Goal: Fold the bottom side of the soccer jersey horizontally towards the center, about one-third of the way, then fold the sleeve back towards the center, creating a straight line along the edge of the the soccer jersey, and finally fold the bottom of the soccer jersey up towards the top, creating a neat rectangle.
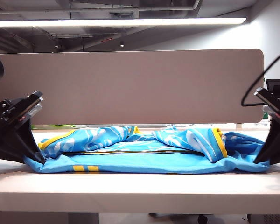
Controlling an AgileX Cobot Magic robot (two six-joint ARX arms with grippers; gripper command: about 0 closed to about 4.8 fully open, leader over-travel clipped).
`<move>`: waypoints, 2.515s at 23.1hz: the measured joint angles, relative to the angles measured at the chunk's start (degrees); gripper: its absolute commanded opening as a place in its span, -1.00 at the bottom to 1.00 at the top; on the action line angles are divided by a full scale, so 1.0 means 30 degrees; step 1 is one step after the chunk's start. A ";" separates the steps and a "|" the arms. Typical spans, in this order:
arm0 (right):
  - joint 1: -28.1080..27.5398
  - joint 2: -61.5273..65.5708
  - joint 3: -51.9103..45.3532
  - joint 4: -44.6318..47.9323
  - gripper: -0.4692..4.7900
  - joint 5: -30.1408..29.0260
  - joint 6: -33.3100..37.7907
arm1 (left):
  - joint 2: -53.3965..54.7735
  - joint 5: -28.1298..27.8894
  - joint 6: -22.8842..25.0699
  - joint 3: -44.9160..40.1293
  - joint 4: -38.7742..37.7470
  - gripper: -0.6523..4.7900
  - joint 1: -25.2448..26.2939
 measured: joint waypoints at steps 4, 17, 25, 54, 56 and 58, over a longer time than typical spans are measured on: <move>-0.0044 -0.0831 -0.0044 -0.0401 -0.83 0.0233 -0.0036 | -0.0299 0.0036 0.0197 -0.0007 -0.0619 -0.78 0.0233; 0.0117 -1.4156 -0.1027 -1.0251 -0.83 0.0590 -0.2390 | -1.4819 -0.0335 0.0539 -0.3592 -1.0914 -0.78 0.0204; 0.0102 -1.6742 -0.1035 -1.0207 -0.83 0.1020 -0.0750 | -1.7923 -0.0503 -0.2492 -0.3344 -0.8043 -0.78 0.0277; -0.0517 0.4466 1.2466 0.3905 0.04 -0.0656 0.1479 | 0.3279 0.0372 -0.3752 0.9595 0.8837 -0.13 0.1603; -0.0415 0.3162 1.2298 0.2958 -0.30 -0.0918 0.0947 | 0.1989 0.1129 -0.3242 0.9573 0.8539 -0.83 0.1683; -0.0393 0.1880 1.2298 0.1435 -0.80 -0.1020 -0.0051 | 0.0182 0.1625 -0.1596 0.9551 0.7140 -0.78 0.1676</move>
